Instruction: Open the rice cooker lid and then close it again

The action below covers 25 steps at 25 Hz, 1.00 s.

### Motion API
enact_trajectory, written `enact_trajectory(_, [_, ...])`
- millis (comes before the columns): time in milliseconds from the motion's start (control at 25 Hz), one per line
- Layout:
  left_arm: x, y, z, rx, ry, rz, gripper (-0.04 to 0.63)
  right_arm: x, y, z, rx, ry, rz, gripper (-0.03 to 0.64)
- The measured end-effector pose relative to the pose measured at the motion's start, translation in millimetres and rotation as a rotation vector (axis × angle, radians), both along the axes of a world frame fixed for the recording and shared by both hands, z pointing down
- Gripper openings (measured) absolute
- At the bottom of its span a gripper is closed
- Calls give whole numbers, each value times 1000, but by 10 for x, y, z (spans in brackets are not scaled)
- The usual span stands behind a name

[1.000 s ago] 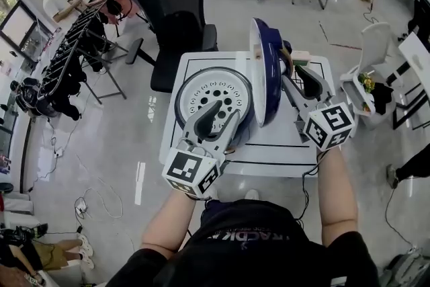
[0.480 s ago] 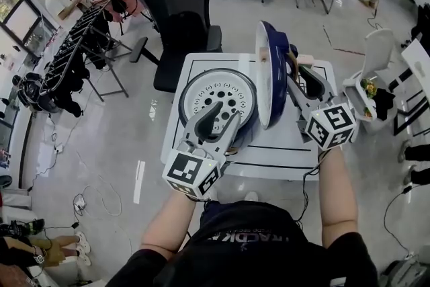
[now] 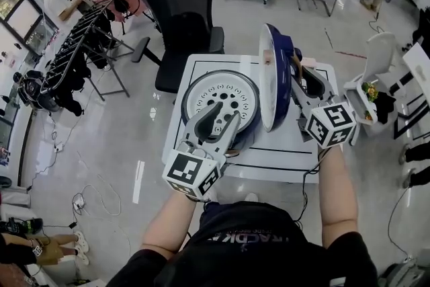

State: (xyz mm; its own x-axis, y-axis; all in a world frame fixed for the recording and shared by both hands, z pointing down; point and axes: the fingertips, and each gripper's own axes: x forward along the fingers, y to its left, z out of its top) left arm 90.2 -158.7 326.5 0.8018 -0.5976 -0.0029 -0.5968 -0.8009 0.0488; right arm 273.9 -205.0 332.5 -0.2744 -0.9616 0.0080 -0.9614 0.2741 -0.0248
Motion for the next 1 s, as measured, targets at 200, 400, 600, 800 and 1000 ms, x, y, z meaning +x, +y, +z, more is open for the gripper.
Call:
enact_trajectory(200, [-84,-2,-4,-1,2,-13,164,6,-28,10,-2,1,22,153])
enact_trajectory(400, [-177,-8,13,-4,-1,-18,164,-9,-53,-10,11,19,49,141])
enact_trajectory(600, [-307,-38,-28,1,-2,-27,164,-27,-89,-31,5,52,99,135])
enact_trajectory(800, [-566,-50,-77,15,9,-41,164,-278,-115,-71,-1,136,116,132])
enact_trajectory(1000, [-840,-76,-102,24,13,-52,164,-547,-189,-116,-11,216,130,132])
